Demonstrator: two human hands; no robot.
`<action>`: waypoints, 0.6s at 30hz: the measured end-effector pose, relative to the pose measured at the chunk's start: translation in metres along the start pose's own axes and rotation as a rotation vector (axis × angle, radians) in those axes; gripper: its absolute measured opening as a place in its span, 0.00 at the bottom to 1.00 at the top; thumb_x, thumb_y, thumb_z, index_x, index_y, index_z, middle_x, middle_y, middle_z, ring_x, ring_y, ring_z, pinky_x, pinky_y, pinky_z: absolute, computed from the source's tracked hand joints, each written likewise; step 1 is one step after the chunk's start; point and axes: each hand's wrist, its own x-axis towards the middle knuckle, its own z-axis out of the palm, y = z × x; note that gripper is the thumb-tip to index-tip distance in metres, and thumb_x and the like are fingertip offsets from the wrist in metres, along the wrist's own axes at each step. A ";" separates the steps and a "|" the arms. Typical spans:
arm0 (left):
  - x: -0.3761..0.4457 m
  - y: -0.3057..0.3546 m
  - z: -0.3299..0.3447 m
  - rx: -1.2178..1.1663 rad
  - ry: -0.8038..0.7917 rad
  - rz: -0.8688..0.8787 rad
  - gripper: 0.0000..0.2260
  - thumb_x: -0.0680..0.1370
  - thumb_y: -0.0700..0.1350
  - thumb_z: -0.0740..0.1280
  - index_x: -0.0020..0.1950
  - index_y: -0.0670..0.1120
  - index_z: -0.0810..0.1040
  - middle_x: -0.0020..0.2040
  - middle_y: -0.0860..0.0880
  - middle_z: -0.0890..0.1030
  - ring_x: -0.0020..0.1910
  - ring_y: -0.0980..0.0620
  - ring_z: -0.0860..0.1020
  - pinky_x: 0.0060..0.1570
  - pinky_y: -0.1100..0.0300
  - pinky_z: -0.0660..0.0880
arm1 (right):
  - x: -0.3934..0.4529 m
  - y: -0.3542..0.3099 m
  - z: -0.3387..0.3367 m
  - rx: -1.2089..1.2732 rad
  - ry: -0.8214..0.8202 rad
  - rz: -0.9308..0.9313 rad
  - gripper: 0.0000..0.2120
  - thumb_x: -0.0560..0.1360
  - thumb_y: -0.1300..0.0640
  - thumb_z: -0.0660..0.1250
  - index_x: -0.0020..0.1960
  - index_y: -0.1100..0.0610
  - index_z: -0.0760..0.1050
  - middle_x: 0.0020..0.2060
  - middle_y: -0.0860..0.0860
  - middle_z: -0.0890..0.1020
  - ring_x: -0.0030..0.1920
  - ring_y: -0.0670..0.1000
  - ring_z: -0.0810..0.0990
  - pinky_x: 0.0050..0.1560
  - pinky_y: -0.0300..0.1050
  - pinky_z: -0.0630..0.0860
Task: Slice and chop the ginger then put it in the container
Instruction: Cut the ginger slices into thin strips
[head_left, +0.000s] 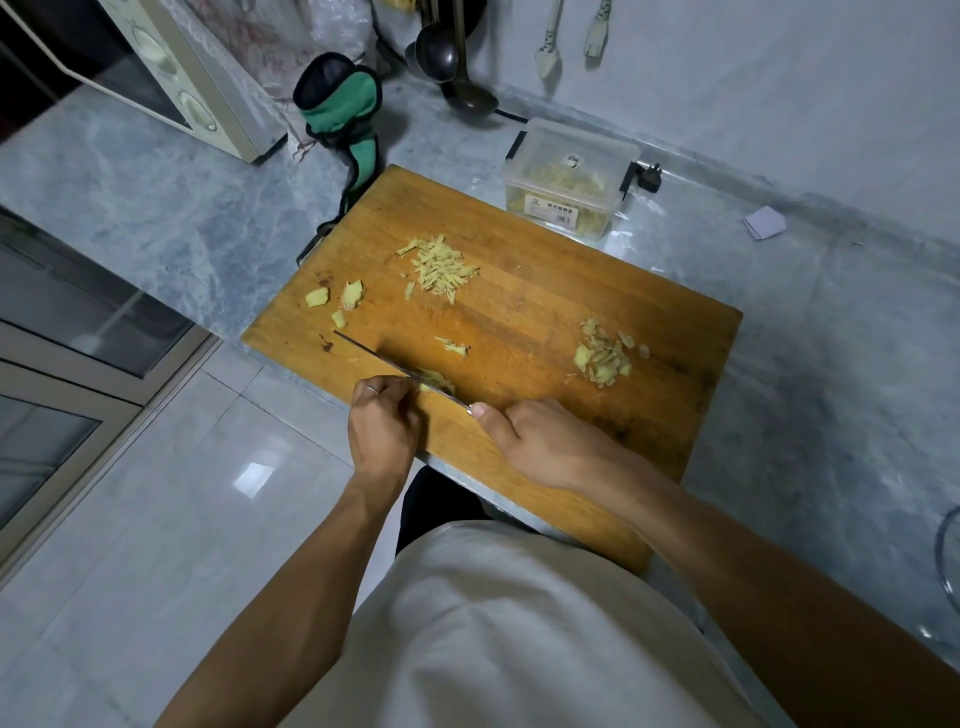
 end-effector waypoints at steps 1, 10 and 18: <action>0.000 0.000 0.001 -0.002 0.003 0.005 0.15 0.72 0.30 0.67 0.56 0.39 0.84 0.54 0.42 0.81 0.55 0.47 0.75 0.54 0.65 0.68 | 0.000 -0.001 0.000 0.003 -0.004 0.002 0.34 0.84 0.36 0.46 0.28 0.57 0.63 0.24 0.52 0.69 0.28 0.55 0.70 0.34 0.54 0.72; 0.000 0.000 0.003 0.026 -0.003 0.038 0.12 0.71 0.29 0.69 0.53 0.37 0.84 0.52 0.41 0.81 0.55 0.45 0.74 0.50 0.54 0.76 | 0.007 -0.008 0.003 0.051 -0.013 0.006 0.34 0.84 0.37 0.47 0.28 0.58 0.63 0.24 0.53 0.68 0.34 0.60 0.76 0.39 0.58 0.76; -0.004 0.000 -0.004 0.116 -0.027 0.137 0.14 0.68 0.30 0.71 0.52 0.40 0.84 0.50 0.43 0.83 0.54 0.42 0.79 0.43 0.51 0.79 | 0.008 -0.008 -0.002 0.027 -0.017 0.011 0.33 0.84 0.37 0.47 0.29 0.57 0.63 0.25 0.52 0.68 0.26 0.51 0.67 0.34 0.50 0.69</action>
